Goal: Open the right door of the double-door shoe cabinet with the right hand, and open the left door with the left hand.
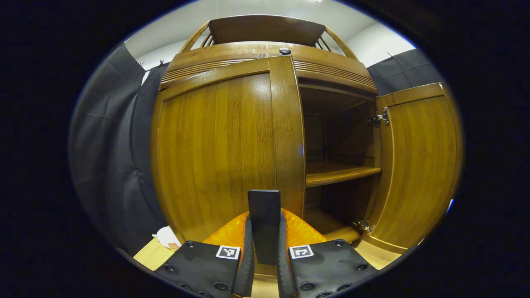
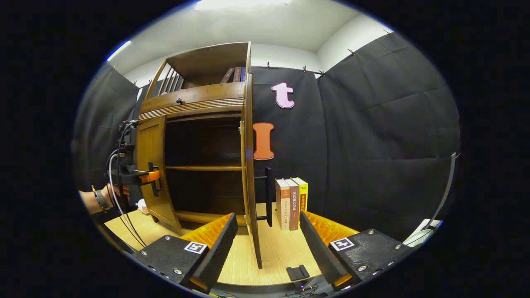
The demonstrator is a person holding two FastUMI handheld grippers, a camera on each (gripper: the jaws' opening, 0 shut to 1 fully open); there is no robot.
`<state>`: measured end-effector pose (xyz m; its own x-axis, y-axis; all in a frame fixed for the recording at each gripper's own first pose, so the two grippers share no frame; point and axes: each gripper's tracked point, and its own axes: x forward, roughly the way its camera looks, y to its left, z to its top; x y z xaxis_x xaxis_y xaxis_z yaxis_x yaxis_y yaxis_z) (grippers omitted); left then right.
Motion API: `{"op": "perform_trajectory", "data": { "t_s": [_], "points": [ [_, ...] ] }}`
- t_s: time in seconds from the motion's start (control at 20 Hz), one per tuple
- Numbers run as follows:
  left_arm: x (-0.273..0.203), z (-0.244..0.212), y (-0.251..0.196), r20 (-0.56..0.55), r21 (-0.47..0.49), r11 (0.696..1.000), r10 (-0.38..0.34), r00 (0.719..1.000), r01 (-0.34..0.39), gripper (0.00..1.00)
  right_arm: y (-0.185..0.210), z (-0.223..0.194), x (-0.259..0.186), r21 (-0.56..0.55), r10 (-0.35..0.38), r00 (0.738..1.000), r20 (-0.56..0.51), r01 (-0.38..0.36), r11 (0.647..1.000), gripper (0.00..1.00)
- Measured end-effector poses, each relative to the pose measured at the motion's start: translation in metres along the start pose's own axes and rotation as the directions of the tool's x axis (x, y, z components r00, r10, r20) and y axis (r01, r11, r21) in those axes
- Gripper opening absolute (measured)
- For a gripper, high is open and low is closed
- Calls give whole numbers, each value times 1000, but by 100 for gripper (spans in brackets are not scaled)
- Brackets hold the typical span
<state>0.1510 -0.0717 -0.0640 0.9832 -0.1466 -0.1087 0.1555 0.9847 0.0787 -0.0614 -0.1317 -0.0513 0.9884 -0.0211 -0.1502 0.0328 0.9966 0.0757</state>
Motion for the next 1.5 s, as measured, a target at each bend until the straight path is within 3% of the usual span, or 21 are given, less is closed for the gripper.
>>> {"op": "perform_trajectory", "data": {
  "t_s": [0.15, 0.45, 0.7, 1.0, 1.15, 1.25, 1.35, 1.4, 1.5],
  "points": [
    [-30, 1, 13, -15, -2, 1000, 12, 1000, -12, 28, 5, 1, 2, -2, 22, 1000, -5, -22, 1000, 92],
    [-87, 2, 54, -29, -1, 994, 108, 994, -108, 28, 18, -1, 8, 10, 53, 999, 0, -53, 999, 92],
    [-108, 1, 79, -37, -6, 990, 144, 989, -144, 28, 29, -2, 9, 13, 71, 997, 10, -71, 997, 92],
    [-131, -1, 117, -34, -13, 969, 246, 969, -246, 28, 32, -6, 8, 21, 57, 998, 3, -57, 998, 92],
    [-138, -5, 132, -58, -76, 971, 223, 973, -227, 29, 39, -8, 8, 21, 62, 998, -9, -62, 998, 92],
    [-146, -4, 154, -47, -77, 963, 254, 966, -257, 29, 43, -8, 9, 15, 66, 998, -11, -66, 998, 92],
    [-153, -3, 178, -40, -67, 956, 284, 958, -286, 16, 47, -6, 9, 10, 73, 997, -7, -73, 997, 92],
    [-154, -4, 181, -37, -71, 963, 259, 965, -261, 11, 49, -6, 10, 6, 75, 997, -10, -75, 997, 92],
    [-152, -4, 187, -27, -45, 977, 208, 978, -209, 12, 50, -6, 11, -4, 76, 997, -15, -76, 997, 92]
  ]
}}
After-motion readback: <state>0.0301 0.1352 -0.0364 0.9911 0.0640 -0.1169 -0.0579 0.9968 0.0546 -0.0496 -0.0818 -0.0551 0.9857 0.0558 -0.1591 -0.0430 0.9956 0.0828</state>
